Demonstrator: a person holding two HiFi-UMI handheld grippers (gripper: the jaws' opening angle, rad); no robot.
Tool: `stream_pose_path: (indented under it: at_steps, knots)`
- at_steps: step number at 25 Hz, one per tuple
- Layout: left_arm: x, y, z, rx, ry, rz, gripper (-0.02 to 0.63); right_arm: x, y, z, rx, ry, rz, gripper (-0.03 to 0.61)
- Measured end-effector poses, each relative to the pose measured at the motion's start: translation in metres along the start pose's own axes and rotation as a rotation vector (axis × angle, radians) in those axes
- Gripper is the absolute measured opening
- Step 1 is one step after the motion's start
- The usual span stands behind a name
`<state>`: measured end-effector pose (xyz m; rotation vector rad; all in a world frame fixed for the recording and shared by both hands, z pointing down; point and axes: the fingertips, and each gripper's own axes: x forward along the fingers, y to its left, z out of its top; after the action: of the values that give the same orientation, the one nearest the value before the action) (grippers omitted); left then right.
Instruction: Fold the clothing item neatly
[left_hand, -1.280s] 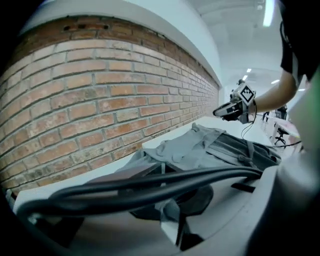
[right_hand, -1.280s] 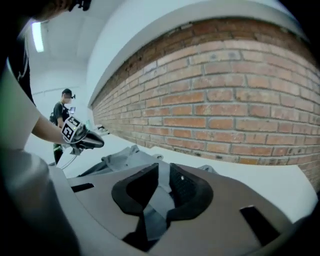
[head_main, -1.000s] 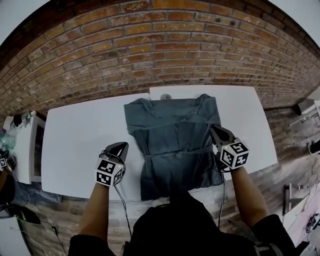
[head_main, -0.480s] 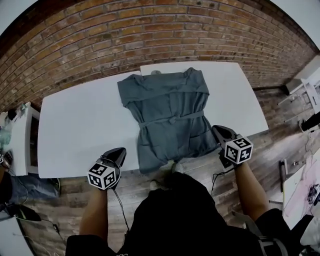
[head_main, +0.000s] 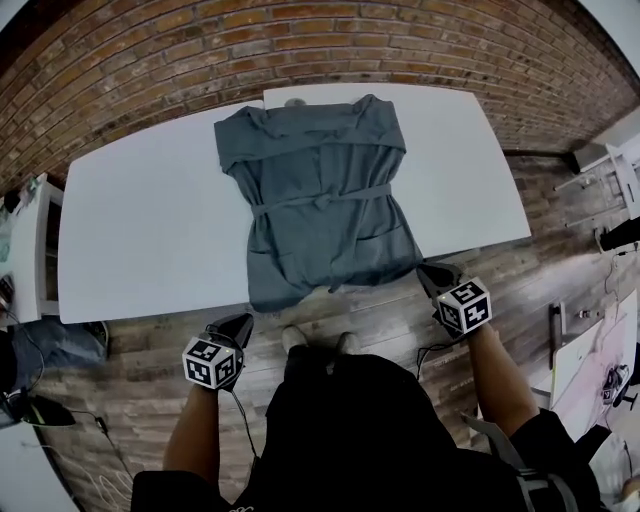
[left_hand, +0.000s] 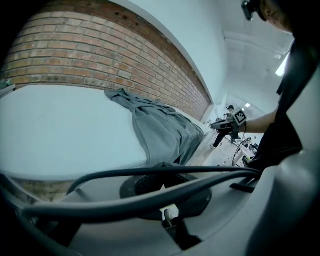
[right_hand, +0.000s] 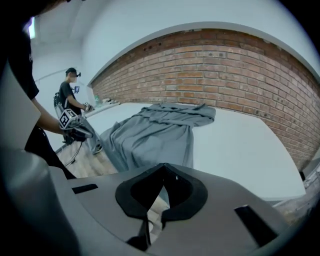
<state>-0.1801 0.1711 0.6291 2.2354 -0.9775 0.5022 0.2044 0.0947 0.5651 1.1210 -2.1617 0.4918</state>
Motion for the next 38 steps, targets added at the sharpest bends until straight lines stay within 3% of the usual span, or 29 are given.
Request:
stream_pose_path:
  at_steps: [6,10,12,15,20,25,33,36,37,38]
  knots:
    - [0.002,-0.006,-0.047,-0.077,0.047,0.092,-0.002,0.005,0.002,-0.071,-0.015,0.127,0.131,0.002]
    - [0.012,-0.008,-0.064,-0.036,0.114,0.104,0.037,0.018,0.003,-0.101,-0.004,0.18,0.2,0.007]
    - [0.019,-0.005,-0.069,-0.004,0.144,0.114,0.078,0.024,0.003,-0.107,-0.002,0.191,0.215,0.063]
    - [0.025,-0.001,-0.081,0.022,0.193,0.11,0.188,0.028,0.007,-0.119,0.006,0.226,0.211,0.119]
    - [0.046,0.029,-0.099,0.04,0.262,0.091,0.219,0.048,-0.006,-0.144,0.032,0.299,0.172,0.22]
    - [0.072,0.051,-0.109,0.098,0.271,0.058,0.241,0.081,-0.026,-0.165,0.048,0.305,0.117,0.247]
    - [0.11,0.054,-0.108,0.153,0.218,0.018,0.244,0.131,-0.044,-0.172,0.01,0.261,0.114,0.247]
    - [0.114,0.058,-0.102,0.137,0.204,0.029,0.239,0.137,-0.043,-0.162,-0.037,0.233,0.128,0.243]
    - [0.112,0.056,-0.102,0.131,0.203,0.033,0.195,0.135,-0.042,-0.159,-0.05,0.223,0.126,0.197]
    - [0.109,0.054,-0.101,0.13,0.204,0.04,0.112,0.133,-0.042,-0.156,-0.061,0.214,0.118,0.102]
